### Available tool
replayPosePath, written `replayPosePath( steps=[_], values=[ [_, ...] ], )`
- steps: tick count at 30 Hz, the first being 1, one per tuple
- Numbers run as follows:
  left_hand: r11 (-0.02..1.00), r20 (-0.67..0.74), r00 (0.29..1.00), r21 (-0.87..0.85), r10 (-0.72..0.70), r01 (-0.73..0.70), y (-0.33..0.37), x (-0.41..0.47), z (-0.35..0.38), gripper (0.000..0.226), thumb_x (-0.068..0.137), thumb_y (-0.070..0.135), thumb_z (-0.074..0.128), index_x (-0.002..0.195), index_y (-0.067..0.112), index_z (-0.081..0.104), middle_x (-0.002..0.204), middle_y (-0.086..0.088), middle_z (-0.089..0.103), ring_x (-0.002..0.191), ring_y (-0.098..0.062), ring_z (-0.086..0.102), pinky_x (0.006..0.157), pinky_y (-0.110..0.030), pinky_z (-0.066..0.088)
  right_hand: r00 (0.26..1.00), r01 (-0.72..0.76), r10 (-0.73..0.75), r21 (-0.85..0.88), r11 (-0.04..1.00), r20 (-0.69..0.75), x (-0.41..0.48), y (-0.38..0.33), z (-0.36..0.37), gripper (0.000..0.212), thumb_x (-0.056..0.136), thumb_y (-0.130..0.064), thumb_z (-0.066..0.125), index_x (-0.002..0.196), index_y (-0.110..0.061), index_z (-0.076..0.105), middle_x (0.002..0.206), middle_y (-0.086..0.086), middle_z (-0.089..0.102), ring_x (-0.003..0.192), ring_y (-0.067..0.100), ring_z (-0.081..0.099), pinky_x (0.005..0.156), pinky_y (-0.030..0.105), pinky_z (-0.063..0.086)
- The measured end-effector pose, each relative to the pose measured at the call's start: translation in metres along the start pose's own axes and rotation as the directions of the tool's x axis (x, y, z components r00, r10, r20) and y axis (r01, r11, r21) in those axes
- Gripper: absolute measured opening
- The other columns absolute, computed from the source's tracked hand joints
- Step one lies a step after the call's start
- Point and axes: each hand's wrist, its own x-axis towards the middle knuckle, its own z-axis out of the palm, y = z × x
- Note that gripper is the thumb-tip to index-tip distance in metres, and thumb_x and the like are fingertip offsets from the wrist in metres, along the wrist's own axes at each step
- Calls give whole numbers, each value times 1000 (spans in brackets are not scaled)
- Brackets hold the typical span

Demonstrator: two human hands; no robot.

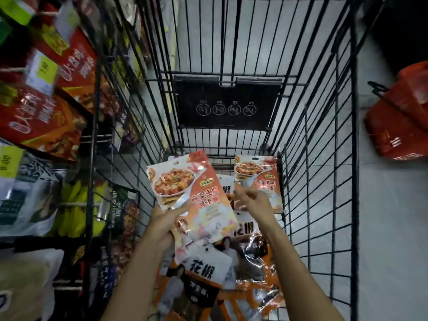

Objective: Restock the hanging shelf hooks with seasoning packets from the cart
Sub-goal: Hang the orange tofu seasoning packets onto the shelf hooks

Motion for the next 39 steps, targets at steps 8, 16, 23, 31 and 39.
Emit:
replayPosePath(
  steps=[8,16,23,31,39],
  values=[
    [993,-209,976,111,55,-32,-3,59,-16,74,77,14,79,132,-18,41,97,-31,60,69,-34,57,65,-37,43,921,-305,81,-578,757,-381,94,47,-27,73,83,-37,71,136,-1,37,132,20,49,120,33,50,102,45,44],
    [994,-206,976,97,74,-55,-7,62,-23,48,76,7,79,115,-11,56,91,-24,63,67,-26,56,51,-31,43,835,-480,192,-515,710,-515,102,38,-12,121,63,-44,86,148,-2,11,148,31,24,139,43,24,115,50,21],
    [996,-190,979,62,79,-69,-9,49,-24,27,79,3,76,96,2,56,70,-14,56,34,-13,46,34,-17,35,824,-436,224,-330,837,-520,100,44,-8,64,64,-38,87,111,-3,63,118,19,63,109,33,60,94,43,50],
    [993,-180,977,63,115,-105,-13,32,-26,25,78,6,77,91,7,56,71,-13,58,31,-13,42,31,-17,32,761,-343,46,-342,875,-647,72,41,-11,16,86,-16,69,96,-4,71,92,13,71,75,25,66,59,28,48],
    [986,-172,972,57,162,-155,-16,24,-25,30,74,12,81,95,4,61,92,-21,64,56,-22,52,52,-28,43,690,-241,-106,-366,899,-716,54,47,-9,22,96,-11,52,113,-2,64,106,15,67,90,31,66,64,28,43]
  ],
)
